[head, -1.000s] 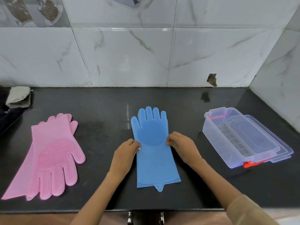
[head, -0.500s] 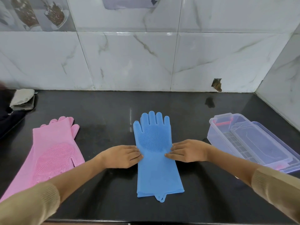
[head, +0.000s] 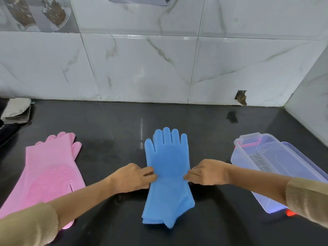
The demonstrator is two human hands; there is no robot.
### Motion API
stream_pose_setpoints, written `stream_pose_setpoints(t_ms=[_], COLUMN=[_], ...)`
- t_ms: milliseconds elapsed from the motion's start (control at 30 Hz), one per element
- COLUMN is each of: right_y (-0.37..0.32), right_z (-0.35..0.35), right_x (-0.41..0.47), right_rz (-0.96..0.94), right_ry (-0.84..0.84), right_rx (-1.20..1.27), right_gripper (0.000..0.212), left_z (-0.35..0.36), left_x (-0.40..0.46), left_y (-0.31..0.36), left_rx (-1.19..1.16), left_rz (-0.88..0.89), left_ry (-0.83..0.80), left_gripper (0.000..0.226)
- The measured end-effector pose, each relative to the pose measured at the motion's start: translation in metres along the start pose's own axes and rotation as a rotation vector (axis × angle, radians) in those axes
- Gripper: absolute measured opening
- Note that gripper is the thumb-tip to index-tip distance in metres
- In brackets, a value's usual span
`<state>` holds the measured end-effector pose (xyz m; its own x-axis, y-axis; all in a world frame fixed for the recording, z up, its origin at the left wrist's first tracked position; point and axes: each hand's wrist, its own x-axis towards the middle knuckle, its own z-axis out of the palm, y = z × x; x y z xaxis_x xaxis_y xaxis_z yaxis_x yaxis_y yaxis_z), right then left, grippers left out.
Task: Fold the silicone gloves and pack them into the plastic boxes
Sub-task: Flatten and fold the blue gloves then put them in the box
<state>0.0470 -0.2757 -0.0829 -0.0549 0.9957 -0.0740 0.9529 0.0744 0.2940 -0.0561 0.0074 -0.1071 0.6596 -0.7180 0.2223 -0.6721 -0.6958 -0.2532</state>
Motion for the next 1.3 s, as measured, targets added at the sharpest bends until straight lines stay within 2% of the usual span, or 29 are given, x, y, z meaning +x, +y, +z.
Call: stream_pose_setpoints(t_ms=[67, 100, 167, 233, 300, 367, 567, 667, 733, 800, 900, 1000, 1067, 1133, 1200, 1300], right_y=[0.000, 0.000, 0.004, 0.010, 0.013, 0.011, 0.001, -0.001, -0.002, -0.003, -0.007, -0.014, -0.019, -0.023, -0.024, -0.019], right_z=[0.000, 0.000, 0.001, 0.000, 0.001, 0.008, 0.019, 0.019, 0.018, 0.019, 0.020, 0.023, 0.021, 0.021, 0.023, 0.026], right_x=[0.005, 0.009, 0.016, 0.020, 0.027, 0.036, 0.044, 0.045, 0.048, 0.051, 0.053, 0.054, 0.061, 0.070, 0.082, 0.098], right_rz=[0.170, 0.296, 0.569, 0.799, 0.938, 1.039, 1.242, 1.252, 1.260, 1.295, 1.349, 1.415, 1.487, 1.541, 1.556, 1.506], right_ry=[-0.046, -0.063, -0.037, 0.036, 0.023, -0.014, 0.109, 0.145, 0.145, 0.158, 0.196, 0.276, 0.409, 0.538, 0.522, 0.509], right_rx=[0.093, 0.214, 0.547, 0.798, 0.870, 0.795, 0.753, 0.760, 0.742, 0.718, 0.674, 0.656, 0.705, 0.806, 0.895, 1.047], right_gripper=[0.020, 0.013, 0.016, 0.023, 0.023, 0.022, 0.024, 0.025, 0.027, 0.026, 0.022, 0.012, 0.018, 0.036, 0.054, 0.058], left_z=[-0.002, 0.000, 0.006, 0.009, 0.009, 0.009, 0.013, 0.012, 0.009, 0.009, 0.013, 0.013, 0.013, 0.019, 0.025, 0.027], left_x=[0.010, 0.016, 0.028, 0.038, 0.047, 0.055, 0.060, 0.061, 0.063, 0.064, 0.067, 0.071, 0.074, 0.074, 0.074, 0.079], left_y=[0.010, 0.014, 0.018, 0.015, 0.012, 0.013, 0.028, 0.038, 0.040, 0.038, 0.032, 0.035, 0.037, 0.036, 0.032, 0.026], left_rx=[-0.182, -0.296, -0.486, -0.545, -0.594, -0.572, -0.383, -0.365, -0.379, -0.361, -0.292, -0.231, -0.219, -0.273, -0.426, -0.707], left_rz=[-0.355, -0.577, -0.972, -1.228, -1.373, -1.434, -1.492, -1.518, -1.530, -1.517, -1.510, -1.543, -1.544, -1.561, -1.580, -1.493], left_ry=[0.019, 0.009, -0.013, -0.014, -0.049, -0.067, -0.053, 0.080, 0.174, 0.140, 0.066, 0.089, 0.179, 0.207, 0.196, 0.296], left_gripper=[0.008, 0.014, 0.036, 0.041, 0.038, 0.036, 0.034, 0.020, 0.024, 0.035, 0.034, 0.031, 0.027, 0.035, 0.048, 0.043])
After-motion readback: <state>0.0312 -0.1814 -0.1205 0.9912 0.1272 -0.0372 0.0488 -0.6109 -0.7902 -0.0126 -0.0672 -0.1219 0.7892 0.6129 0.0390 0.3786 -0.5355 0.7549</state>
